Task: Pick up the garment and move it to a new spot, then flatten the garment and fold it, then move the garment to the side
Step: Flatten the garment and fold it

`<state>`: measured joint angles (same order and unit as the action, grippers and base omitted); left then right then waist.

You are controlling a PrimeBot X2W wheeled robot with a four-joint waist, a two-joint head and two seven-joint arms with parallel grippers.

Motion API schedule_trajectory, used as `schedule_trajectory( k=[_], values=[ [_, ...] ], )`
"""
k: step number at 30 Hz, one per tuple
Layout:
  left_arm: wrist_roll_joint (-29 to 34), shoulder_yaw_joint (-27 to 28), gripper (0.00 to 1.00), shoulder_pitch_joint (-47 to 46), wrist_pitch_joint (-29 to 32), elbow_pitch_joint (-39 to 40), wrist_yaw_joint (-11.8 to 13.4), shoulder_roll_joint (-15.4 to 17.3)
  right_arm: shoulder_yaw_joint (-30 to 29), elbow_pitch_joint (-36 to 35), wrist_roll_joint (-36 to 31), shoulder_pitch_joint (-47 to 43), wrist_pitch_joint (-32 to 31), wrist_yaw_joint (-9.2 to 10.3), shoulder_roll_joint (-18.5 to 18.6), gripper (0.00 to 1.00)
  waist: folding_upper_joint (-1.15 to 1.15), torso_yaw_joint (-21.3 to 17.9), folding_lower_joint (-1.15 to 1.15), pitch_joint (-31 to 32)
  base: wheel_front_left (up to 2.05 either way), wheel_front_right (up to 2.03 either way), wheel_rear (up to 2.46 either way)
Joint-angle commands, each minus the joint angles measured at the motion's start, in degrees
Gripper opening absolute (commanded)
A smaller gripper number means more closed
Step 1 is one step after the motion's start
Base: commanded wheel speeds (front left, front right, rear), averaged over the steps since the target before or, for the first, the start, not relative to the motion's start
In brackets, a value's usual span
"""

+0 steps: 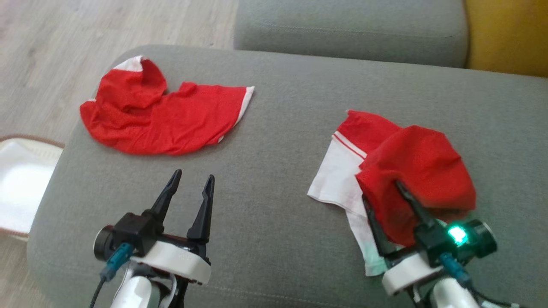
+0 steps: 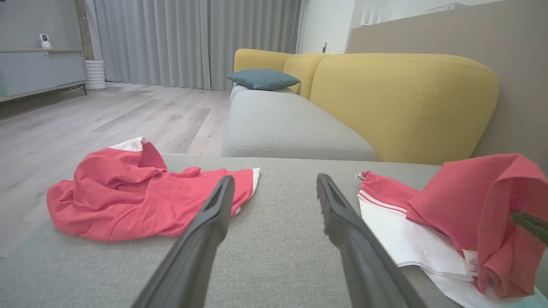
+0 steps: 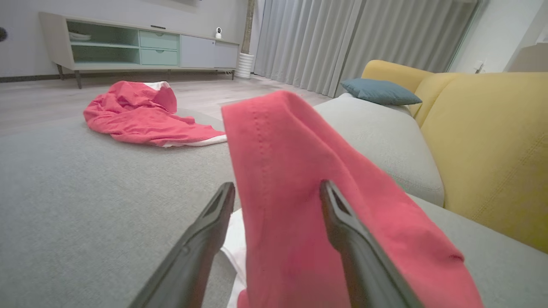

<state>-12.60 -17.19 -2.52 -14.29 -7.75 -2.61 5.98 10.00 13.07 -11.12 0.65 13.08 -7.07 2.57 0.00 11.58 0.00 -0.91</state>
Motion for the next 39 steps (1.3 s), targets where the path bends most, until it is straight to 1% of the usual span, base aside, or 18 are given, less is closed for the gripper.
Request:
schedule_trajectory(
  k=[1, 4, 5, 6, 7, 11, 14, 19, 22, 24, 26, 27, 28, 29, 32, 34, 37, 39],
  values=[
    [0.7, 2.8, 1.0, -2.6, -0.7, 1.6, -0.3, -0.4, 0.6, -1.4, -0.5, 2.9, 0.1, -0.42, 0.3, 1.0, 0.0, 0.5, 0.0, -0.6, 0.0, 0.0, 0.0],
    [1.1, 3.5, 1.0, -2.6, -0.7, 1.5, -0.9, -1.0, -0.5, -0.6, -0.7, 3.9, 0.1, -0.42, 0.3, 1.0, 0.0, 0.7, 0.0, -1.3, 0.0, 0.0, 0.0],
    [1.2, 3.6, 1.0, -2.6, -0.7, 1.5, -1.2, -1.1, -0.7, -0.1, -0.3, 4.2, -0.1, -0.42, 0.3, 0.95, 0.0, 0.7, 0.0, -1.5, 0.0, 0.0, 0.0],
    [1.3, 3.7, 1.0, -2.6, -0.7, 1.4, -1.4, -1.3, -0.8, 0.4, 0.1, 4.7, -0.3, -0.42, 0.3, 0.02, 0.0, 0.7, 0.0, -1.7, 0.0, 0.0, 0.0],
    [1.4, 3.8, 1.0, -2.7, -0.7, 1.3, -1.6, -1.5, -1.0, 0.7, 0.3, 5.2, -0.2, -0.42, 0.3, 0.0, 0.0, 0.6, 0.0, -1.8, 0.0, 0.0, 0.0],
    [1.8, 4.1, 1.0, -2.9, -0.7, 1.2, -2.0, -1.9, -2.3, 1.4, 0.9, 6.8, 0.1, -0.42, 0.3, 0.0, 0.0, 0.2, 0.0, -2.3, 0.0, 0.0, 0.0],
    [2.0, 4.4, 1.0, -3.2, -0.7, 1.1, -2.3, -2.2, -5.9, 1.8, 1.2, 8.5, 0.3, -0.42, 0.3, 0.0, 0.0, -0.6, 0.0, -2.6, 0.0, 0.0, 0.0],
    [2.2, 4.9, 1.0, -3.4, -0.7, 1.2, -2.8, -2.6, -16.9, 3.4, 1.7, 12.5, -0.3, -0.42, 0.3, 0.0, 0.0, -2.2, 0.0, -3.0, 0.0, 0.0, 0.0],
    [2.3, 5.0, 1.0, -3.6, -0.7, 1.2, -3.1, -2.8, -24.2, 4.1, -0.5, 15.5, -1.4, -0.42, 0.3, 0.0, 0.0, -3.0, 0.0, -3.4, 0.0, 0.0, 0.0],
    [2.3, 5.0, 1.0, -3.7, -0.7, 1.2, -3.3, -2.8, -29.1, 5.0, -2.0, 17.4, -3.3, -0.42, 0.3, 0.0, 0.0, -3.4, 0.0, -3.6, 0.0, 0.0, 0.0],
    [2.3, 4.9, 1.0, -3.8, -0.7, 1.1, -3.4, -2.9, -33.8, 6.8, -3.6, 19.1, -7.4, -0.42, 0.3, 0.0, 0.0, -3.7, 0.0, -3.7, 0.0, 0.0, 0.0],
    [2.2, 4.8, 1.0, -3.8, -0.7, 1.1, -3.5, -2.9, -36.1, 7.5, -4.1, 20.1, -9.1, -0.42, 0.3, 0.17, 0.0, -3.8, 0.0, -3.8, 0.0, 0.0, 0.0],
    [2.2, 4.8, 1.0, -3.8, -0.7, 1.0, -3.6, -3.0, -37.7, 7.8, -5.5, 20.8, -10.5, -0.42, 0.3, 0.55, 0.0, -3.9, 0.0, -3.9, 0.0, 0.0, 0.0],
    [2.2, 4.7, 1.0, -3.8, -0.7, 0.9, -3.7, -3.0, -39.1, 7.9, -6.4, 21.5, -11.4, -0.42, 0.3, 1.0, 0.0, -4.0, 0.0, -3.9, 0.0, 0.0, 0.0],
    [2.1, 4.6, 1.0, -3.7, -0.7, 0.6, -3.9, -3.0, -42.7, 7.9, -7.2, 23.0, -13.6, -0.42, 0.3, 1.0, 0.0, -4.3, 0.0, -3.8, 0.0, 0.0, 0.0],
    [2.0, 4.6, 1.0, -3.7, -0.7, 0.5, -4.0, -3.0, -44.2, 7.5, -7.8, 23.2, -13.7, -0.42, 0.3, 1.0, 0.0, -4.5, 0.0, -3.7, 0.0, 0.0, 0.0],
    [2.1, 4.8, 1.0, -3.6, -0.7, 0.2, -4.1, -3.1, -45.1, 7.2, -7.7, 22.8, -14.1, -0.42, 0.3, 1.0, 0.0, -4.9, 0.0, -3.2, 0.0, 0.0, 0.0],
    [2.1, 4.9, 1.0, -3.4, -0.7, 0.1, -4.1, -3.1, -44.6, 7.0, -6.9, 21.9, -14.5, -0.42, 0.3, 1.0, 0.0, -5.2, 0.0, -2.6, 0.0, 0.0, 0.0]
  ],
)
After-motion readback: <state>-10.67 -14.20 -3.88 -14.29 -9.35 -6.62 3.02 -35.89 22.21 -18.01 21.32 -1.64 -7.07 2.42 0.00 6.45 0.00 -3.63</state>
